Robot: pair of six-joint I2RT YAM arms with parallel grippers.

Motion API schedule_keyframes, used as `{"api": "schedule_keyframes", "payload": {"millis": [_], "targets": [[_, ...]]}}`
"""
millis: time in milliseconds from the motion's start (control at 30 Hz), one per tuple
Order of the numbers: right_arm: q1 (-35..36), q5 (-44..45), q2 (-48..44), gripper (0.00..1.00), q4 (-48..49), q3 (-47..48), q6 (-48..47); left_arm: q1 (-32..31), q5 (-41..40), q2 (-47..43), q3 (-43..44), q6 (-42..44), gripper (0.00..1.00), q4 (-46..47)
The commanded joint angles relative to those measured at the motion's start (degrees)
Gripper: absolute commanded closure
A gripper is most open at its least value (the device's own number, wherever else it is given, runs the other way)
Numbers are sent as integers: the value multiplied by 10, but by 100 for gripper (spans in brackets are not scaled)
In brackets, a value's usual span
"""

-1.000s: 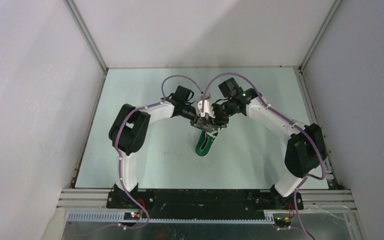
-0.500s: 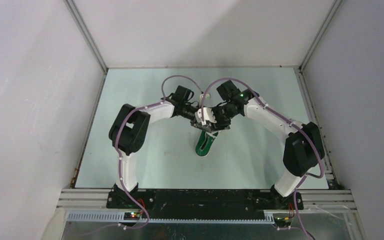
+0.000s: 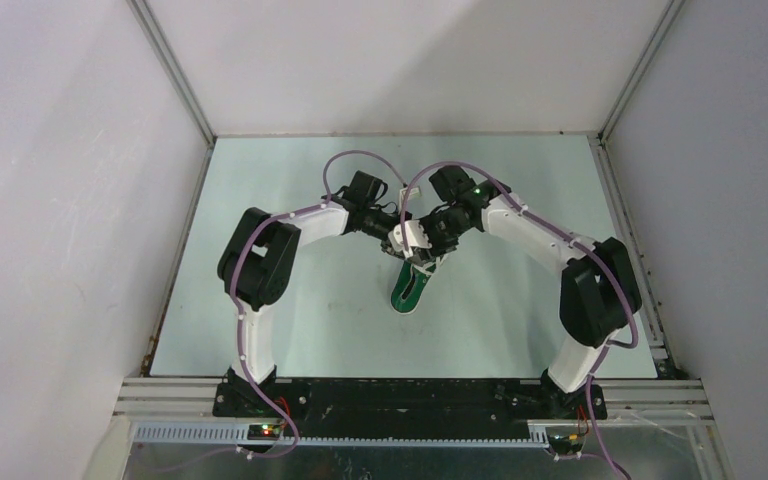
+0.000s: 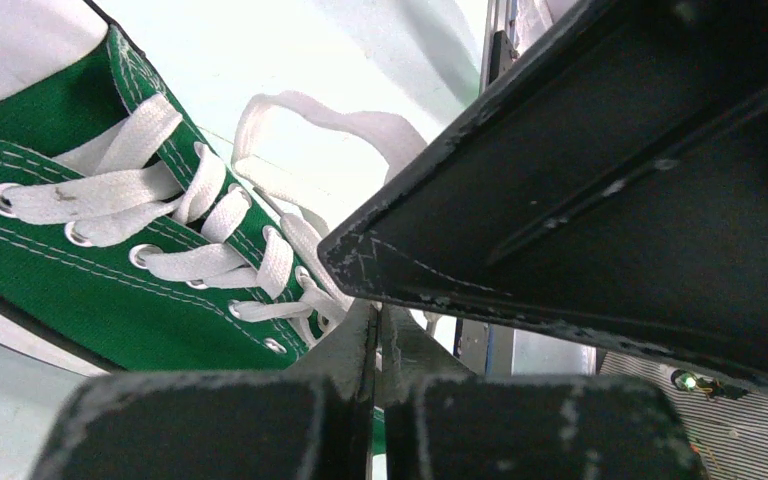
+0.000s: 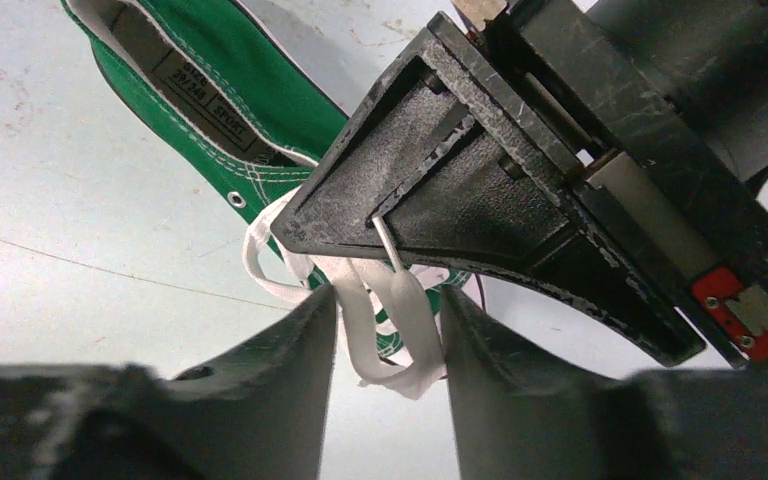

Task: Tie the shoes
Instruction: Wrap the shoelace around the shoelace.

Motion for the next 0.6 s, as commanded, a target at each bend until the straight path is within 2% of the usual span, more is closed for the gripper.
{"api": "schedule_keyframes", "payload": {"millis": [0,33,100,267,333,367,400,467,567], "targets": [[3,0,4,60,13,-3,-34,3,26,3,20,11,100,-3],[3,2,3,65,8,-3,-37,3,26,3,19,11,100,-3],[2,5,4,68,0,-3,-43,4,27,4,19,9,100,-1],[2,7,6,71,-20,-3,-50,6,29,7,20,-2,100,8],[3,10,9,80,-23,0,-46,7,29,8,19,-5,100,10],[3,10,10,87,-27,2,-43,7,26,8,19,-5,100,11],[3,12,16,91,-39,10,-39,8,23,7,18,-5,98,11],[2,14,26,100,-59,28,-29,9,6,2,14,3,86,9],[-3,14,39,100,-75,55,-5,9,-25,-24,-8,33,79,20]]}}
